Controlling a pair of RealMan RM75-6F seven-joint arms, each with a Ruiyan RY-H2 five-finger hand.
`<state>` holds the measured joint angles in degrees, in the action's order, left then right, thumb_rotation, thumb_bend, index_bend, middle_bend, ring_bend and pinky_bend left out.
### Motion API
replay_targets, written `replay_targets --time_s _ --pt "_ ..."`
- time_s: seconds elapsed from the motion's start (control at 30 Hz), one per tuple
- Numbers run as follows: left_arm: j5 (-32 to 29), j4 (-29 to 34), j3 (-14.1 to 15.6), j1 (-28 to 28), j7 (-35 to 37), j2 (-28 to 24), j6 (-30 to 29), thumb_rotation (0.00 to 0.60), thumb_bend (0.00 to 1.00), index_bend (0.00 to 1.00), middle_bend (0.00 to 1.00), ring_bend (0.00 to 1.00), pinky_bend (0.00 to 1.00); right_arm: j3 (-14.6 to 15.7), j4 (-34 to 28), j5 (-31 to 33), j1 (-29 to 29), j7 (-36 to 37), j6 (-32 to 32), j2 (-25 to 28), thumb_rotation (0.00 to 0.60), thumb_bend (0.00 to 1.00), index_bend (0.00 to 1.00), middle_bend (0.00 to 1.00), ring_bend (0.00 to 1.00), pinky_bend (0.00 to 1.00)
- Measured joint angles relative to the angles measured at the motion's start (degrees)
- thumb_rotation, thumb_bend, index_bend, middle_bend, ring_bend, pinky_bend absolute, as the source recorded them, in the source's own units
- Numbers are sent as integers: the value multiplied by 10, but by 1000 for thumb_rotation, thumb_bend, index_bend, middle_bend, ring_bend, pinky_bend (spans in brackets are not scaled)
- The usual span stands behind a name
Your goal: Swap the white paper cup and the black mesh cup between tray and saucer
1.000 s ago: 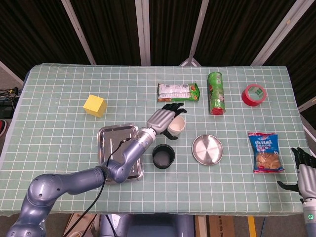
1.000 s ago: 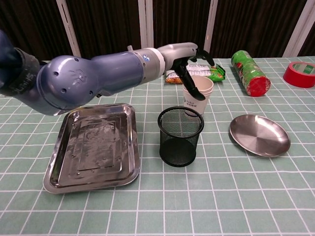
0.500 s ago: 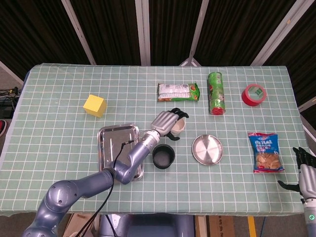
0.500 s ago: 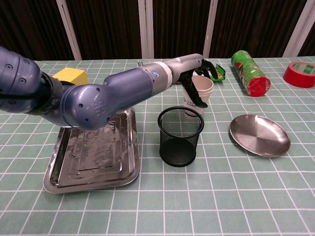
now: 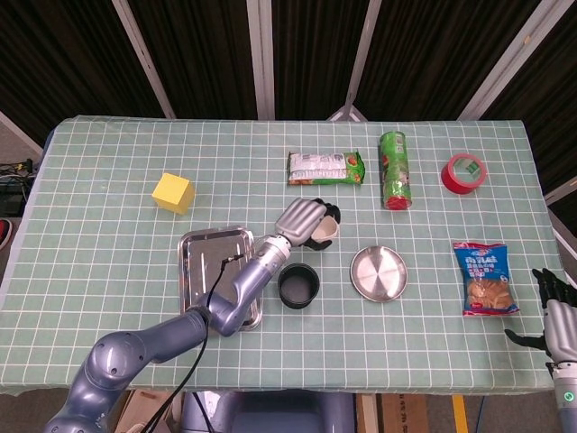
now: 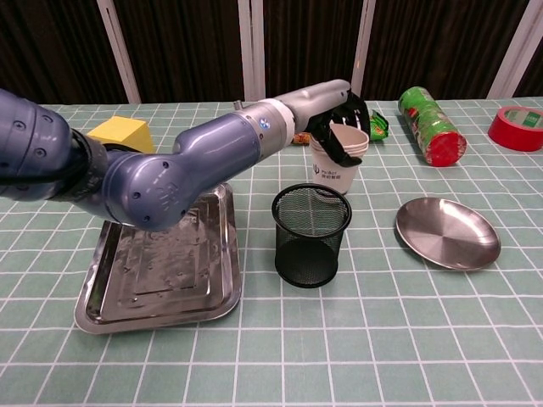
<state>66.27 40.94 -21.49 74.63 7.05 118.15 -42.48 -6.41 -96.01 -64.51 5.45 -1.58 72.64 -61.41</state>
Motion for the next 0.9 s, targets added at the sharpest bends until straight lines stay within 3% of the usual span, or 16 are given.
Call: replay_targets --time_s 0.23,0.5,0.7,0.9 --pt "8 76 -2 -27 -16 -52 -36 600 447 424 447 328 453 0 0 -4 -1 1 0 0 600 10 0 0 57 0" --pt "10 275 20 -118 -56 -194 -89 600 430 412 430 321 441 0 -7 -11 -8 9 14 5 600 10 0 0 64 0" --pt "14 427 71 -218 -49 -327 -112 600 425 401 414 321 427 0 -12 -14 -7 1 14 4 600 11 0 0 63 0" --pt "36 472 139 -276 -28 -388 -100 600 424 399 410 321 426 1 -15 -12 -7 -10 17 1 600 10 0 0 64 0"
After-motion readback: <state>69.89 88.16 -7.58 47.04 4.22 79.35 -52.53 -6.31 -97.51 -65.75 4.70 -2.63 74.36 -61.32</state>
